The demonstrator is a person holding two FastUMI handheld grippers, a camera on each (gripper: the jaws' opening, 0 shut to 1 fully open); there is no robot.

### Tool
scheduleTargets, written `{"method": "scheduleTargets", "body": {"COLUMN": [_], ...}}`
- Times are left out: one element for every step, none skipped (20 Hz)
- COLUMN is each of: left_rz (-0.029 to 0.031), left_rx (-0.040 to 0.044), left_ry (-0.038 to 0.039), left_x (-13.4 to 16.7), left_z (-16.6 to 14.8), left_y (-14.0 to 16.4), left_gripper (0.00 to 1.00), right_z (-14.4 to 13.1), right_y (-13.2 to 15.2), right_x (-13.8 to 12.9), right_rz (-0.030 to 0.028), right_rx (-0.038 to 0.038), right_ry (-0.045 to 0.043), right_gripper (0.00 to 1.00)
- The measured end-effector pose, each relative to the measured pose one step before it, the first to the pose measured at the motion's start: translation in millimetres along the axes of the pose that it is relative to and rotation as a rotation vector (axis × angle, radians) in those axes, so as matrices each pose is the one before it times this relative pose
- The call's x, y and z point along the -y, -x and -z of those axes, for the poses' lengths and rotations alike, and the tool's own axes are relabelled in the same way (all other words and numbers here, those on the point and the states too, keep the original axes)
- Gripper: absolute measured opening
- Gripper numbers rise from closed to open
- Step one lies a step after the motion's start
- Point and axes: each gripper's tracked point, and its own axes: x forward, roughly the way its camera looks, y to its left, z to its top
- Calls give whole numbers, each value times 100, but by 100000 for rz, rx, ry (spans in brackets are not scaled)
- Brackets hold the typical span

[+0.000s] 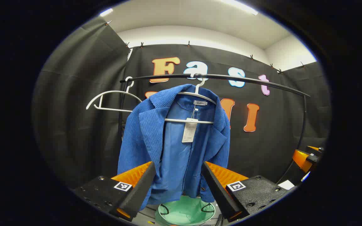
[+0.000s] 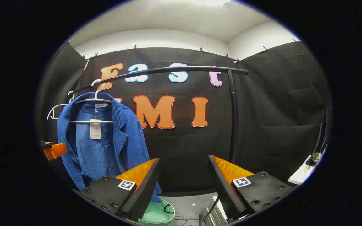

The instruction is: Grasp the clothes on the hanger with both hands and then place them into the laundry hamper below.

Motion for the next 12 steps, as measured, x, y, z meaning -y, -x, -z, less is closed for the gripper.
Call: {"method": "scheduleTargets", "body": {"left_rz": [-417,-456,-67,-64,-272,-197,-211,-196,530,19,15,714], "left_rx": [581,304,-312,60,129,-38,-120,-831,-317,228,-996,-288], "left_ry": [-261,-403,-477,-465,-366,-303,80,516,970,1014,636,409], "left_x": [-30,-157,-11,-25,-129,-91,48,-10,188,145,123,228], "left_z": [-186,-22,14,-30,-68,49,45,170,19,-155,101,88], "left_y": [42,-103,-106,-112,-94,-140,-203,-184,-144,-201,-183,-93], "left_gripper": [92,98,92,95,92,95,95,95,95,92,92,95], "right_z": [-157,-7,88,199,-19,59,78,17,29,-76,225,286], "right_y": [-106,-179,-153,-182,-240,-201,-271,-182,-154,-127,-170,-69], "right_x": [-39,-159,-231,-256,-185,-185,-186,-49,-19,15,-168,-345], "right_rz": [114,-180,-569,-724,-529,-488,-436,68,136,253,-62,-1065], "right_rx": [231,103,-301,-329,-211,-318,-276,-248,-26,432,-685,-1047], "right_ry": [-476,-484,-100,281,263,-77,-250,-117,-129,-256,-67,87], "right_gripper": [97,97,97,97,97,97,97,97,97,97,97,97]}}
